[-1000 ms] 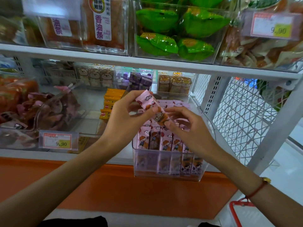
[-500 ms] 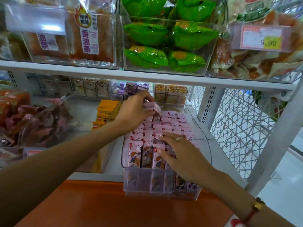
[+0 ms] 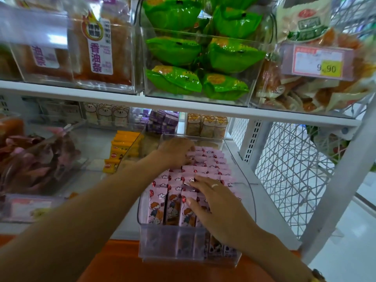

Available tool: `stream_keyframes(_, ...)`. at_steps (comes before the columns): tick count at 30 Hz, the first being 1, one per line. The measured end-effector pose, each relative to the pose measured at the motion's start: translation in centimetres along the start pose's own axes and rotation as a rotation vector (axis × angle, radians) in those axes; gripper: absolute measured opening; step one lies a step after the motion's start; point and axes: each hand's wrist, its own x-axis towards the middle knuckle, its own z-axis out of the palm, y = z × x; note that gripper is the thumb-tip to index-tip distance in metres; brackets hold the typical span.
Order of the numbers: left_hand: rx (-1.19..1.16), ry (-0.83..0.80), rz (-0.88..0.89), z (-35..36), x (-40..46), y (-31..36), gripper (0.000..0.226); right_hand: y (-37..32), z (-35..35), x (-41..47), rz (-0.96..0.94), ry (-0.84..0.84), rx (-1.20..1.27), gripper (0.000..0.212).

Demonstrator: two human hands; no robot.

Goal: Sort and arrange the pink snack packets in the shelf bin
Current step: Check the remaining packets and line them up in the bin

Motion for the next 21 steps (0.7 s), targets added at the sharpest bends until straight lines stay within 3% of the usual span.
stream_keyframes(3,-0.022,-0.138,0.001,-0.6,-0.5,-0.2,0.027,0.1,-0.1,0.0,-0.002,-0.011,-0.018,0.053)
stream_keyframes(5,-0.084,-0.130,-0.020,-1.7,-1.8,0.1,0.029,0.0,0.0,0.0,0.000,-0.007,-0.021,0.053)
stream_keyframes(11,-0.311,0.488,-0.115,-3.4,-10.6,2.5,0.025,-0.5,-0.6,0.1,-0.031,0.038,0.093,0.047)
stream_keyframes(14,-0.373,0.536,-0.195,-2.9,-15.0,2.7,0.032,-0.8,-1.3,1.0,-0.034,0.132,0.141,0.041)
stream_keyframes(16,-0.397,0.522,-0.261,-2.2,-17.0,2.7,0.044,-1.2,-1.7,2.2,-0.024,0.145,0.140,0.050)
stream_keyframes(19,-0.461,0.504,-0.306,-1.1,-18.6,2.6,0.048,-1.7,-1.9,3.5,-0.031,-0.121,0.085,0.084)
stream_keyframes(21,-0.535,0.480,-0.325,-0.7,-19.1,2.3,0.040,-1.7,-2.1,3.9,-0.040,-0.270,0.018,0.092)
